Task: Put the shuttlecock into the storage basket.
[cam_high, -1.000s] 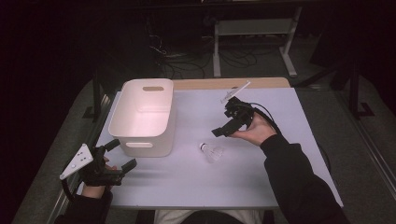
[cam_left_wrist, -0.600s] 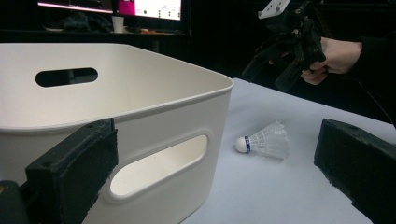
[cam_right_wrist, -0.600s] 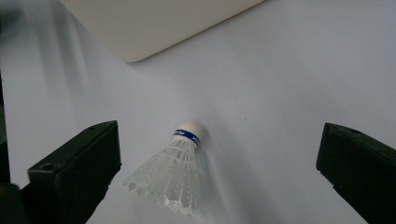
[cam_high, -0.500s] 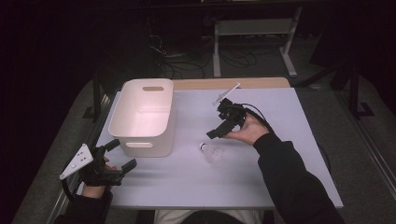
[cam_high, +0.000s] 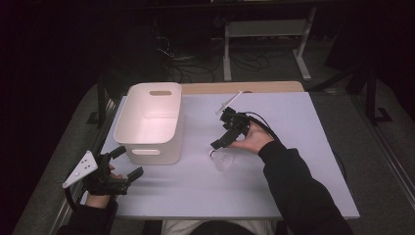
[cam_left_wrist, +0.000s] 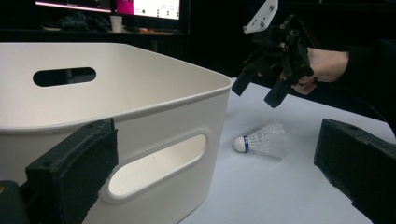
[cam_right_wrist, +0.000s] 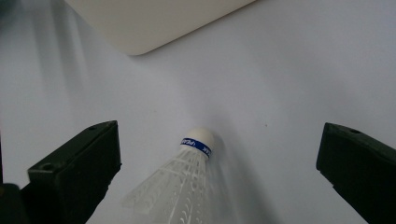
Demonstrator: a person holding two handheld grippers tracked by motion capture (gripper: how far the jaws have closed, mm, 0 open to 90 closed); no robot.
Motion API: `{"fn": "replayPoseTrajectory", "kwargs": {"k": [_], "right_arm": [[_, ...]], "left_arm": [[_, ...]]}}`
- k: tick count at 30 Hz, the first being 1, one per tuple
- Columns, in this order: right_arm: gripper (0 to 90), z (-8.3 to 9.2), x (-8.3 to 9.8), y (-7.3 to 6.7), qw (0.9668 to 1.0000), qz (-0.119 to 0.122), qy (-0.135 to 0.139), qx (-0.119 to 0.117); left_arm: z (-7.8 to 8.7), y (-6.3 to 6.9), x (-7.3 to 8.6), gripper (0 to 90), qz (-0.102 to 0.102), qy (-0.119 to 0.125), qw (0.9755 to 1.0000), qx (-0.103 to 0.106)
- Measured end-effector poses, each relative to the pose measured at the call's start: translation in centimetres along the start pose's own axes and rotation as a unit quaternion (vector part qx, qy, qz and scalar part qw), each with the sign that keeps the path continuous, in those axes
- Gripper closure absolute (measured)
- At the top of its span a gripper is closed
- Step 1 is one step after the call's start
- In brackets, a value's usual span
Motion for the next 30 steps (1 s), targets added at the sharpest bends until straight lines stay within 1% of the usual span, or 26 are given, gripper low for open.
{"fn": "replayPoseTrajectory", "kwargs": {"k": [9, 12, 14, 15, 19, 22, 23, 25, 30], "right_arm": [[0.0, -1.0, -0.3, -0.1, 0.9999, 0.004, -0.008, -0.008], [0.0, -1.6, -0.2, -0.1, 0.9998, 0.0, -0.014, -0.013], [0.0, -1.6, -0.2, -0.1, 0.9998, 0.0, -0.014, -0.013], [0.0, -2.0, -0.2, -0.1, 0.9998, -0.001, -0.014, -0.014], [0.0, -2.3, -0.1, -0.1, 0.9997, -0.002, -0.019, -0.016], [0.0, -2.7, 0.0, -0.2, 0.9995, -0.002, -0.025, -0.019], [0.0, -3.1, 0.2, -0.2, 0.9993, 0.001, -0.032, -0.021], [2.3, -3.3, 0.3, -0.2, 0.9991, -0.001, -0.035, -0.023], [4.5, -3.8, 0.4, 0.0, 0.9988, -0.004, -0.039, -0.03]], "left_arm": [[0.0, 0.0, 0.0, 0.0, 0.0, -0.001, 1.0, 0.001], [0.0, 0.0, 0.0, 0.0, 0.0, -0.001, 1.0, 0.001], [0.0, 0.0, 0.0, 0.0, 0.0, -0.001, 1.0, 0.001], [0.0, 0.0, 0.0, 0.0, 0.0, -0.002, 1.0, 0.001], [0.0, 0.0, 0.0, 0.0, -0.001, -0.001, 1.0, 0.002], [0.0, 0.0, 0.0, 0.0, 0.0, -0.001, 1.0, 0.002], [0.0, 0.0, 0.0, 0.0, 0.0, -0.002, 1.0, 0.002], [0.0, 0.0, 0.0, 0.0, 0.0, -0.001, 1.0, 0.0], [0.0, 0.0, 0.0, 0.0, 0.0, -0.001, 1.0, 0.0]]}}
Point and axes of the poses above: each handheld gripper's, and its own axes: z roughly backward along the jaws, x roughly out of its underside, y roughly to its right, the point moved 9 cm from there along -z, roughly forward along the jaws, and after that the axes turned 11 degrees about z, right-handed, at the moved point
